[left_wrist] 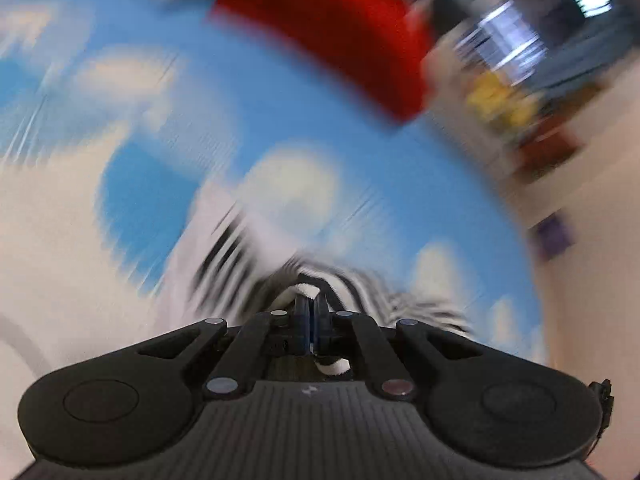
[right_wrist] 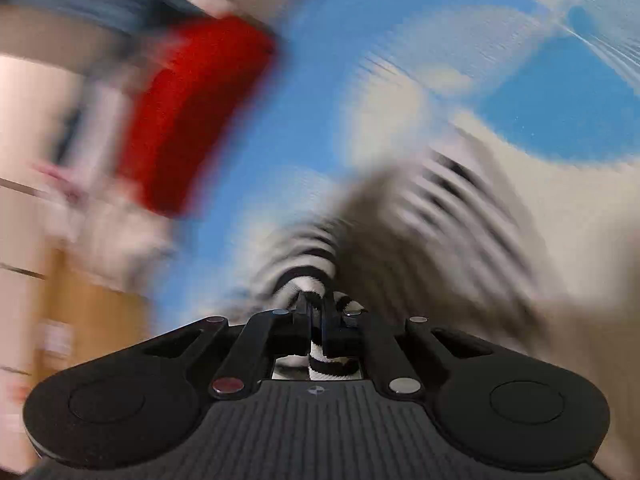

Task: Fold small clothes
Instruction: 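Fold the hood end over toward the hem with both tools, then open both tools and press the folded bundle flat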

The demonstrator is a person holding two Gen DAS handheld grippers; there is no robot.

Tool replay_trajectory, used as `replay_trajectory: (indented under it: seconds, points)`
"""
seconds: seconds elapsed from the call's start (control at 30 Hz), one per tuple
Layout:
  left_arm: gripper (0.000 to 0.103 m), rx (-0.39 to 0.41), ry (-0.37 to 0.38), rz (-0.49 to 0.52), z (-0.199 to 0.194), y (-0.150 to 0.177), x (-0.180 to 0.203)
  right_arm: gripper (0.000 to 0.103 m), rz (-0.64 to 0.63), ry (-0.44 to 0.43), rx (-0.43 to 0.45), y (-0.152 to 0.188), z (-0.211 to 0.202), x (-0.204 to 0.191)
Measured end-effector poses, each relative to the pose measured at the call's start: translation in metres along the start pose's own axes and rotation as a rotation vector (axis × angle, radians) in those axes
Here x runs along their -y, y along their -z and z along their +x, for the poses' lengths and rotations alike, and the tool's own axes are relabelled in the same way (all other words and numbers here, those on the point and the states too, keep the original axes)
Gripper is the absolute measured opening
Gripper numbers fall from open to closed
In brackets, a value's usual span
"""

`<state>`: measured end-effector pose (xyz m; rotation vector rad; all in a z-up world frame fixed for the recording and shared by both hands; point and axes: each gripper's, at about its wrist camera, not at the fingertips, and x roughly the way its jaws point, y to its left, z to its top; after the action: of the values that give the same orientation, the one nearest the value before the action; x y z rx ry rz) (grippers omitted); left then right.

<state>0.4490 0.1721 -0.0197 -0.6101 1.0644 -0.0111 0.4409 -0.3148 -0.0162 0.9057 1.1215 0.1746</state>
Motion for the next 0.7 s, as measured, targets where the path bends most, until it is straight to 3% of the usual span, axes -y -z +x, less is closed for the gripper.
replay_trajectory:
  seconds: [0.03,0.07,0.1,0.13,0.2,0.27,0.3,0.4,0.57,0.6,0.63,0.7]
  points:
    - [0.002,-0.117,-0.084,0.0,0.017,0.006,-0.008,0.01,-0.023,0.185,-0.062,0.003,0.012,0.01]
    - [0.002,-0.205,-0.162,0.005,0.03,0.013,-0.013,0.026,-0.057,0.323,-0.093,0.008,0.02,0.017]
    - [0.003,-0.238,-0.219,-0.002,0.037,0.018,-0.017,0.025,-0.061,0.33,-0.081,0.01,0.02,0.021]
    - [0.003,-0.221,-0.224,-0.01,0.033,0.018,-0.018,0.026,-0.052,0.323,-0.066,0.011,0.017,0.017]
    - [0.01,-0.133,-0.181,0.019,0.017,0.012,-0.006,0.04,-0.163,0.332,0.002,0.01,0.006,-0.004]
    - [0.03,0.002,-0.147,0.063,-0.002,0.01,0.007,0.053,-0.273,0.369,0.109,0.012,-0.006,-0.024]
    - [0.031,0.045,-0.109,0.091,-0.007,0.012,0.016,0.054,-0.299,0.379,0.155,0.014,-0.012,-0.032]
    - [0.031,0.017,0.04,0.166,0.002,0.027,0.043,0.054,-0.336,0.315,0.192,0.017,-0.017,-0.045]
    - [0.028,-0.104,0.07,0.234,0.037,0.055,0.07,0.054,-0.336,0.212,0.139,0.02,-0.009,-0.054]
    - [0.023,-0.154,0.065,0.279,0.044,0.061,0.076,0.054,-0.332,0.179,0.106,0.02,-0.005,-0.055]
    - [0.011,-0.247,0.066,0.376,0.051,0.075,0.082,0.055,-0.331,0.151,0.069,0.022,-0.001,-0.057]
    - [0.01,-0.371,0.052,0.603,0.059,0.104,0.096,0.056,-0.33,0.103,-0.016,0.028,0.005,-0.057]
